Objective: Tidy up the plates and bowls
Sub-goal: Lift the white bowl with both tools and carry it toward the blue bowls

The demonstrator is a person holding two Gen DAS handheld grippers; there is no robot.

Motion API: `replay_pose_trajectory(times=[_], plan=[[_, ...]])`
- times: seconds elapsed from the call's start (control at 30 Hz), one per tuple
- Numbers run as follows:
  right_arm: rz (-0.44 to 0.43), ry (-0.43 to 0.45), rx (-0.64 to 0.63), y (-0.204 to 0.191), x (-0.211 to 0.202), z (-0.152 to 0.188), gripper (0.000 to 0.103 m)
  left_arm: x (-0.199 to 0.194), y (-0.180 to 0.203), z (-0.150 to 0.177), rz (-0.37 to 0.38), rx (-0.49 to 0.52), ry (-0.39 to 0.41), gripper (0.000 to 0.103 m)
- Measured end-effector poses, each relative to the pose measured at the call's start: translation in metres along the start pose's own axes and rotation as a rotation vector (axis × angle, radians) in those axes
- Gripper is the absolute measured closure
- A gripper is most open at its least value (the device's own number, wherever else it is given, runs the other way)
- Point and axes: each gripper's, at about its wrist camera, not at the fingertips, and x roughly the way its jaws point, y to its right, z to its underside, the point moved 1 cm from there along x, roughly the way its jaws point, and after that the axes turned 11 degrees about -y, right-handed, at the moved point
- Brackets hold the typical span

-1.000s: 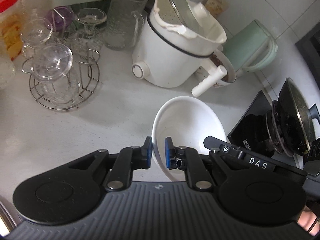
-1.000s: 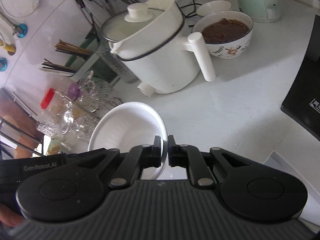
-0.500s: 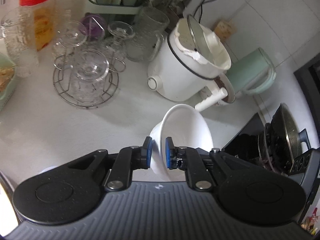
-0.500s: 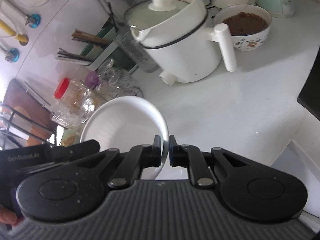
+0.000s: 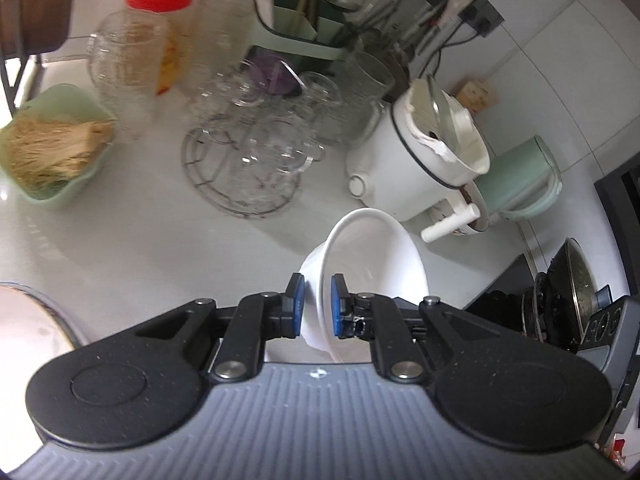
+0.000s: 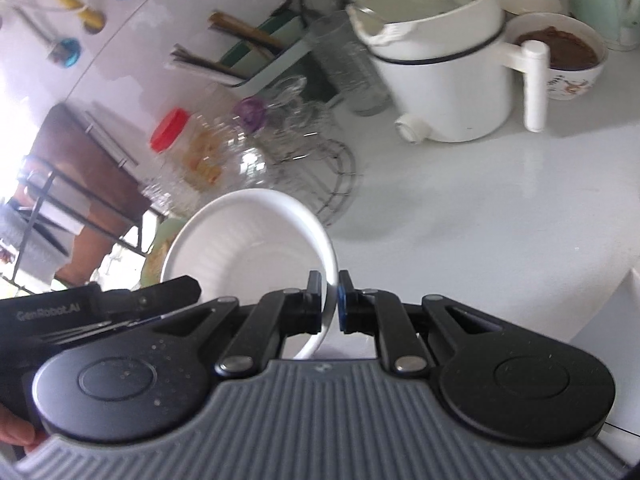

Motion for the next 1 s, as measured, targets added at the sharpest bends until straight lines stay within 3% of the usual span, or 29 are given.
replay_pose_trajectory(times=[0.37,1.0], plan=[[0.016,-0.028,-0.16,-0.05,0.02,0.006,0.091,-0.025,-0.049,0.021,-0.024,-0.069,0.084,0.089],[0.132,-0.214,-0.324,-0.059,0.082,0.064,0.09,0.026,-0.104,0.084,-0.141,-0.191,-0.052,0.088]])
